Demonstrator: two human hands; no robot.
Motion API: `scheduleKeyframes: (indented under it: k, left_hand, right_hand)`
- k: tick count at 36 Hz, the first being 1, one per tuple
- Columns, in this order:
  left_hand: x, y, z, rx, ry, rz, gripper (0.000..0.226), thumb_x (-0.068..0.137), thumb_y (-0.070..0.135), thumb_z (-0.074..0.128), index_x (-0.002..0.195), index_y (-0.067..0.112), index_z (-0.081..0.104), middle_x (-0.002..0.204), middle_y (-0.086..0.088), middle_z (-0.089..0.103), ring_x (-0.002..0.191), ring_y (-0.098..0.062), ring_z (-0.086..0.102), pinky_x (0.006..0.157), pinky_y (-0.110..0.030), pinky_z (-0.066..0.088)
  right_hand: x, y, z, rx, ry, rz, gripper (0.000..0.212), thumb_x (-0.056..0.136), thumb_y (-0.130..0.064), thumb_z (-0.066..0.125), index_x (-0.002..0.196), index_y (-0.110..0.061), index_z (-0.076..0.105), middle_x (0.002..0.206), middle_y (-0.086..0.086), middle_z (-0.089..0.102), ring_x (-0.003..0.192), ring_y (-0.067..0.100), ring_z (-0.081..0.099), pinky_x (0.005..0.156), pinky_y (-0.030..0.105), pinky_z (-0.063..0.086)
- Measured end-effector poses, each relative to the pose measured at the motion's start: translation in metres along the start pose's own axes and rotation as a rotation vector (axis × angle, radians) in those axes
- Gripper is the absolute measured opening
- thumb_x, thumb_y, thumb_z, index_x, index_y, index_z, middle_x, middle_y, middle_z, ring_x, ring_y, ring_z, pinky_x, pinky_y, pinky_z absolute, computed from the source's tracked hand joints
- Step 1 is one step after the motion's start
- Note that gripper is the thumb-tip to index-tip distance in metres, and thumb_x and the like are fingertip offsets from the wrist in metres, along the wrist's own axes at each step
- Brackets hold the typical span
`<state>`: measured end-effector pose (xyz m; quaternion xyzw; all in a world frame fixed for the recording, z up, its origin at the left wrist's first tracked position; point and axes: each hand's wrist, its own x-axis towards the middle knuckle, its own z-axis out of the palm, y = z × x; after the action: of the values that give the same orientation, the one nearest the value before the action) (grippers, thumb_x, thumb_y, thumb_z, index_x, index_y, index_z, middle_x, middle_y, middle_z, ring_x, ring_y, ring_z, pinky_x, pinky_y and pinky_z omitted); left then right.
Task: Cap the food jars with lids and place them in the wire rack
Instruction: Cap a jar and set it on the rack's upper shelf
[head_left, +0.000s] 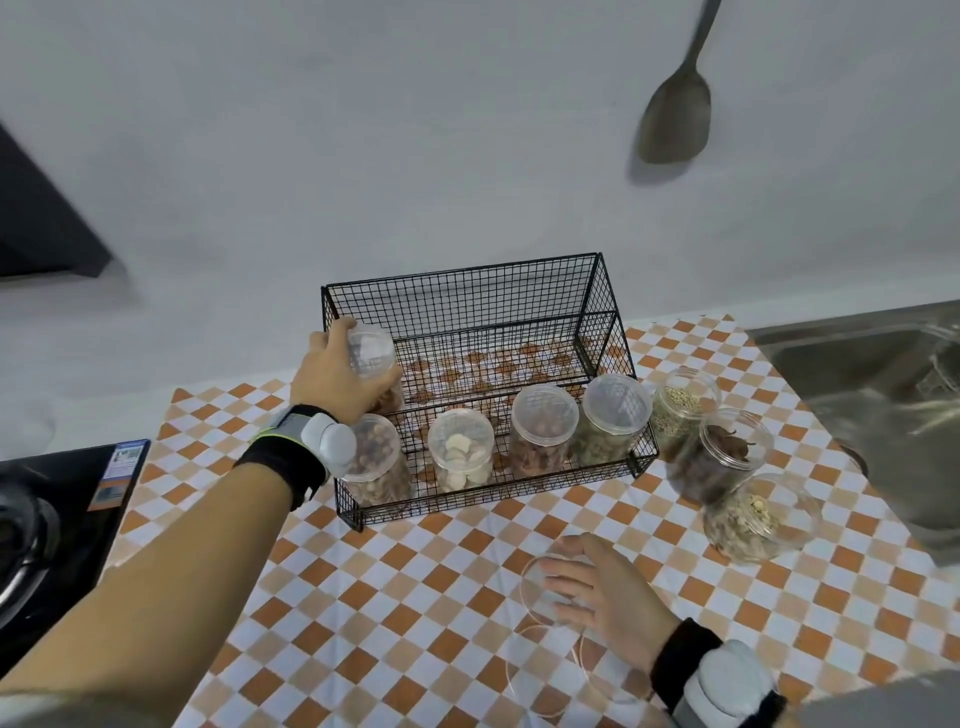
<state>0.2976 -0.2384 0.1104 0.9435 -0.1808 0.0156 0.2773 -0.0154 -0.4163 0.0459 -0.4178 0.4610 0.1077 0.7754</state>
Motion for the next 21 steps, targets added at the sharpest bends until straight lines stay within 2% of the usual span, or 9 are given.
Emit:
scheduleKeyframes:
  k: [4,8,13,17,21]
  left_hand:
    - [0.002,-0.002,0.007,0.091,-0.003,-0.043,0.082,0.076,0.059,0.077,0.136,0.018,0.04,0.125,-0.016,0.054,0.104,-0.04,0.06,0.088,-0.047,0.05]
    - [0.004,-0.005,0.016,0.181,0.031,-0.083,0.076,0.067,0.06,0.08,0.116,0.014,0.045,0.113,-0.014,0.062,0.102,-0.038,0.058,0.09,-0.047,0.041]
    - [0.004,-0.007,0.025,0.28,0.059,-0.128,0.076,0.06,0.063,0.08,0.105,0.013,0.046,0.104,-0.014,0.064,0.104,-0.037,0.052,0.088,-0.047,0.036]
    - [0.002,-0.006,0.028,0.286,0.061,-0.165,0.074,0.057,0.061,0.083,0.101,0.013,0.047,0.102,-0.014,0.061,0.106,-0.035,0.05,0.093,-0.047,0.035]
    - [0.008,-0.015,0.036,0.304,0.072,-0.191,0.08,0.047,0.072,0.079,0.097,0.018,0.046,0.1,-0.011,0.064,0.109,-0.034,0.052,0.098,-0.051,0.034]
  right_hand:
    - [0.002,0.002,-0.003,-0.008,0.012,-0.001,0.033,0.107,-0.036,0.049,0.123,-0.011,0.062,0.124,0.012,0.07,0.115,0.026,0.064,0.089,0.041,0.056]
    - [0.005,0.004,-0.006,-0.012,0.017,0.001,0.033,0.107,-0.037,0.049,0.126,-0.013,0.062,0.123,0.011,0.071,0.116,0.027,0.064,0.101,0.047,0.053]
    - [0.005,0.006,-0.008,-0.034,0.015,-0.009,0.035,0.108,-0.04,0.046,0.126,-0.014,0.062,0.124,0.011,0.07,0.118,0.028,0.064,0.101,0.047,0.052]
    - [0.007,0.01,-0.012,-0.035,0.021,-0.021,0.035,0.107,-0.041,0.047,0.124,-0.015,0.062,0.123,0.011,0.071,0.118,0.028,0.065,0.105,0.049,0.051]
    - [0.009,0.011,-0.014,-0.04,0.033,-0.023,0.033,0.106,-0.041,0.049,0.122,-0.016,0.064,0.122,0.011,0.072,0.117,0.028,0.066,0.106,0.051,0.051]
